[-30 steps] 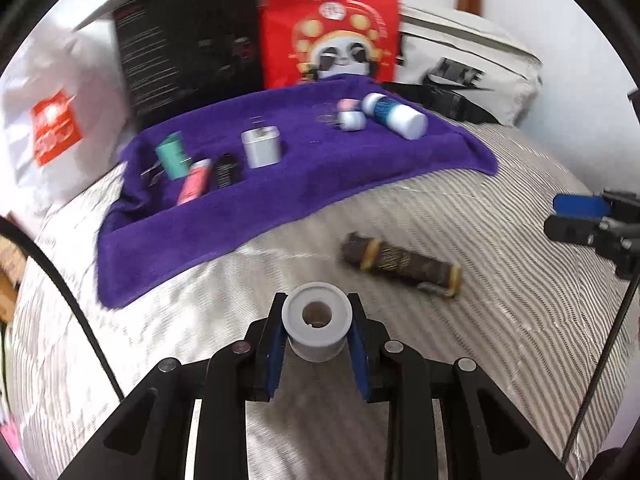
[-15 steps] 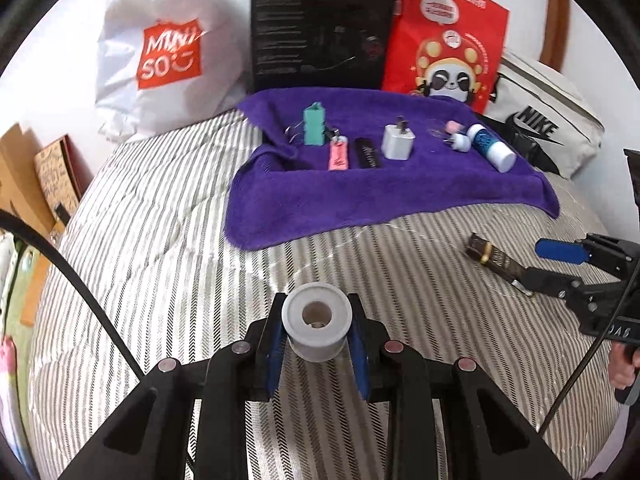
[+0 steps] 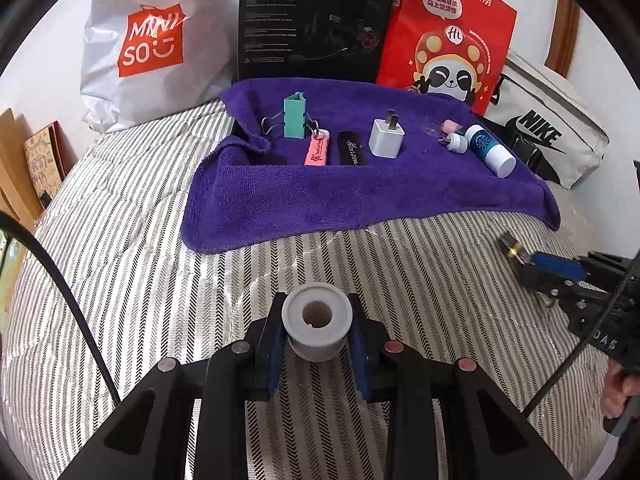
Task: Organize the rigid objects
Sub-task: 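Grasp the black Grand Reserve bottle with the right tool while the left tool holds the tape, then lift the Grand Reserve bottle with the right tool while the left tool carries the tape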
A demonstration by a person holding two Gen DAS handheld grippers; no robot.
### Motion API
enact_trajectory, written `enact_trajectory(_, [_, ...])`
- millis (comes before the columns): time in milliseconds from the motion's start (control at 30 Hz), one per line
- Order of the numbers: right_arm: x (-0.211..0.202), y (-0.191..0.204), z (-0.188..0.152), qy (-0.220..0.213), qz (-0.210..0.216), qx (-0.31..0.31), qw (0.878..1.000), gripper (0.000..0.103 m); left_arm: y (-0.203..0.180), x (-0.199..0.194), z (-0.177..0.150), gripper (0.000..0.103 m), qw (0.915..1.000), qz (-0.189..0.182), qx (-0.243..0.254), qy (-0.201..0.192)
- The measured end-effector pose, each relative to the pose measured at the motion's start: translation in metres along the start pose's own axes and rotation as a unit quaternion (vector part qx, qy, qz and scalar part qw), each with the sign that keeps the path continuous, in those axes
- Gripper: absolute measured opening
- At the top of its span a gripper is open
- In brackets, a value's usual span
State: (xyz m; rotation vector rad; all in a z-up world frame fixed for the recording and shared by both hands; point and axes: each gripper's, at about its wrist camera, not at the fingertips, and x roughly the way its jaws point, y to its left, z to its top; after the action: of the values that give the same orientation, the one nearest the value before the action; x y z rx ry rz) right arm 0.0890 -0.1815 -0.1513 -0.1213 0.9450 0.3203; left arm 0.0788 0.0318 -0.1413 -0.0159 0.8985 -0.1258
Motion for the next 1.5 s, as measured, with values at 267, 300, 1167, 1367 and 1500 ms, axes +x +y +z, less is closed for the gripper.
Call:
enact_trajectory(267, [0.0,0.002,-0.012,0.006,-0.017,-0.01,1.0,0.024,-0.004,0.001,-0.001,0.027,0.9998,0.017,0.01,-0.007])
enact_trajectory(300, [0.0,0.001,-0.013,0.005,-0.014,-0.01,1.0,0.024,-0.004,0.001,-0.001,0.027,0.9997,0.019,0.011,-0.007])
enact_trajectory(1167, [-0.006,0.009,-0.026,-0.039,-0.036,-0.058,0.997,0.022,-0.006,0.002,-0.002,0.027,0.9995,0.026,0.016,-0.004])
enact_trajectory(1367, [-0.004,-0.004,-0.023,-0.033,0.009,-0.032,0.999,0.024,-0.006,0.002,-0.002,0.027,0.9995,0.026,0.015,-0.004])
enact_trajectory(1500, [-0.003,-0.003,-0.014,-0.001,0.009,-0.028,1.0,0.024,-0.005,0.002,-0.002,0.027,0.9996,0.024,0.015,-0.004])
